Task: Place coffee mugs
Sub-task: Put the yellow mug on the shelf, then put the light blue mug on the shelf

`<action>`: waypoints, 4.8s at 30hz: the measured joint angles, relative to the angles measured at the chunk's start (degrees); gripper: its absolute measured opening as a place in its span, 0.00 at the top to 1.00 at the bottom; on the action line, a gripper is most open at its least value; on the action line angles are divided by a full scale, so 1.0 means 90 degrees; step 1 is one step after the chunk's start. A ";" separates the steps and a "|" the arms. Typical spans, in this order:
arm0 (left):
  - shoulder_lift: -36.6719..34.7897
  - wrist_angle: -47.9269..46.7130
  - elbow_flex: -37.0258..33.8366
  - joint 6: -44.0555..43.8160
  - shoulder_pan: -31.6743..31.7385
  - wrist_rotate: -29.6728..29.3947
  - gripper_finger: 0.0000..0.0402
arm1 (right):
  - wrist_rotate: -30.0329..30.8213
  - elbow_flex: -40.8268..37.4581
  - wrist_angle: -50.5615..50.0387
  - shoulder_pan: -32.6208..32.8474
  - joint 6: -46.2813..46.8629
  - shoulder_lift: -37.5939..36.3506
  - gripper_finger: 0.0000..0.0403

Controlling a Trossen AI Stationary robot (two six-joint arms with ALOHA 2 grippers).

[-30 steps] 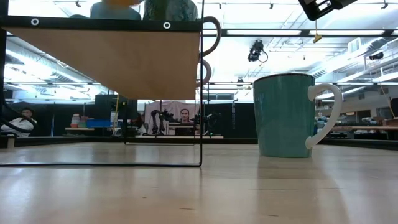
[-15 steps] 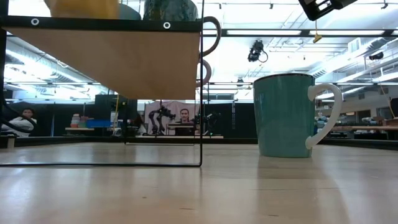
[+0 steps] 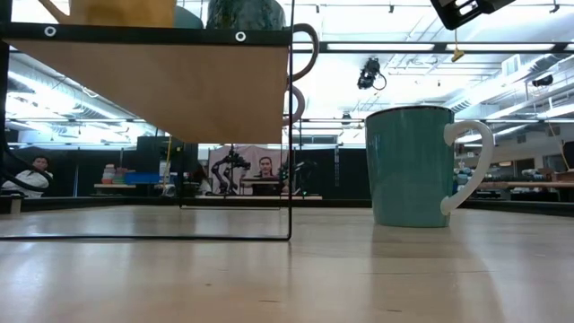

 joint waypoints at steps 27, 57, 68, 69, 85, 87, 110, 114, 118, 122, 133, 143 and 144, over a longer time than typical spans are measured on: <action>0.0010 -0.0042 0.0000 -0.0221 0.0060 0.0140 0.63 | 0.0000 0.0000 0.0001 0.0000 -0.0002 0.0000 0.55; -0.0799 -0.0071 0.0452 -0.0216 -0.0073 0.0098 0.49 | 0.0032 0.0071 0.0186 0.0000 0.0638 -0.0222 0.56; -0.0964 0.0115 0.0457 -0.0270 -0.0612 -0.0815 0.49 | 0.0805 0.0452 -0.1356 0.0000 0.2868 -0.1233 0.56; -0.0964 0.0149 0.0457 -0.0269 -0.0625 -0.0834 0.49 | 0.0972 0.0452 -0.1599 0.0000 0.3247 -0.1309 0.56; -0.0964 0.0309 0.0454 -0.0272 -0.0630 -0.0943 0.49 | 0.1434 0.0452 -0.3783 -0.0001 0.6327 -0.0607 0.56; -0.0964 0.0314 0.0454 -0.0272 -0.0630 -0.0943 0.49 | 0.1444 0.0452 -0.3781 -0.0008 0.6336 -0.0423 0.56; -0.0962 0.0480 0.0454 -0.0219 -0.0629 -0.0941 0.49 | 0.1605 0.0452 -0.3608 -0.0450 0.6623 0.0524 0.56; -0.0960 0.0480 0.0454 -0.0219 -0.0628 -0.0941 0.49 | 0.1596 0.0452 -0.3496 -0.0559 0.6613 0.0857 0.56; -0.0959 0.0485 0.0454 -0.0216 -0.0628 -0.0941 0.49 | 0.1719 0.0452 -0.3393 -0.0611 0.6613 0.1168 0.56; -0.0959 0.0490 0.0454 -0.0216 -0.0628 -0.0941 0.49 | 0.1737 0.0452 -0.3320 -0.0648 0.6620 0.1381 0.56; -0.0959 0.0495 0.0454 -0.0215 -0.0628 -0.0939 0.49 | 0.1741 0.0452 -0.3329 -0.0646 0.6598 0.1367 0.68; -0.0959 0.0497 0.0454 -0.0216 -0.0628 -0.0941 0.49 | 0.1741 0.0452 -0.3330 -0.0646 0.6400 0.1367 0.86; -0.0959 0.0499 0.0454 -0.0219 -0.0628 -0.0941 0.49 | 0.1739 0.0452 -0.3327 -0.0646 0.6356 0.1367 0.86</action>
